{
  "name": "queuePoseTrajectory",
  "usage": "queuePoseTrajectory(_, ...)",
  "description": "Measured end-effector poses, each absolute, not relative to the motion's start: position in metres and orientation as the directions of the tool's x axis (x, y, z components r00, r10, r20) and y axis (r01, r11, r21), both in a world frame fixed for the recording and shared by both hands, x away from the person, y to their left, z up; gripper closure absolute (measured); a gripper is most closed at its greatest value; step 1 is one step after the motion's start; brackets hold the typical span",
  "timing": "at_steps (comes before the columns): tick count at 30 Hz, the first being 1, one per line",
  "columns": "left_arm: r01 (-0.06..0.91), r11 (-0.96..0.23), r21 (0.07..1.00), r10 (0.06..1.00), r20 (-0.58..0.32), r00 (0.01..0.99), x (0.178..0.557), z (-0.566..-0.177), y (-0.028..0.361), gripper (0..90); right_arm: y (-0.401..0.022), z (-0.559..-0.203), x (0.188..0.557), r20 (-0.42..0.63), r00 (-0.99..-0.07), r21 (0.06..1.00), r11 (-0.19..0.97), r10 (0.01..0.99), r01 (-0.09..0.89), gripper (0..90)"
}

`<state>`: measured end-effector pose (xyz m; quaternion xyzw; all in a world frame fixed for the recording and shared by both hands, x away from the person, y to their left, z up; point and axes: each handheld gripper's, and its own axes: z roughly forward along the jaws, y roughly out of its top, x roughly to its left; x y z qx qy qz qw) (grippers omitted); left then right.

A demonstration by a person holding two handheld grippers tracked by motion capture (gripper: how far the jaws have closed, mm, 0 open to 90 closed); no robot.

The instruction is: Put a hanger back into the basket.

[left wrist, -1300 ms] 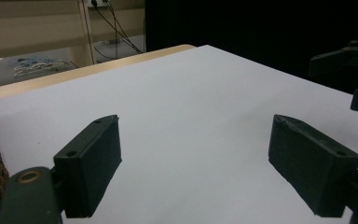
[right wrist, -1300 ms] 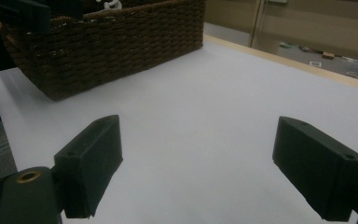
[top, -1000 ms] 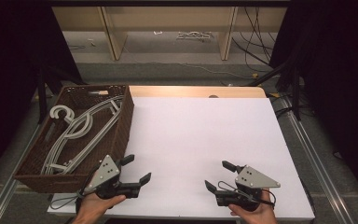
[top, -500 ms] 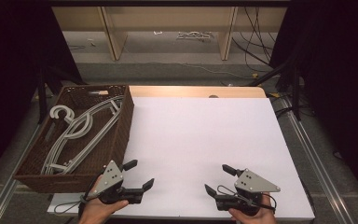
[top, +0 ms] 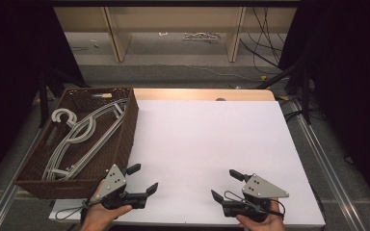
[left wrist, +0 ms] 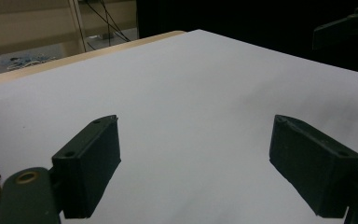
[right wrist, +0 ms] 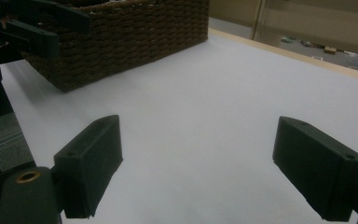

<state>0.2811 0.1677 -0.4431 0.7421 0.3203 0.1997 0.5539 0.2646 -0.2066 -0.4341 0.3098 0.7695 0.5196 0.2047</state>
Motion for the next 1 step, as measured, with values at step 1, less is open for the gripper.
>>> queuePoseTrajectory(1,0.255,-0.18,0.95,0.697,-0.059,0.714,0.2812,-0.4432,0.1677,16.1,-0.2064,-0.4341,0.2647,0.007,-0.723,0.927,0.266,0.691,0.264,16.5)
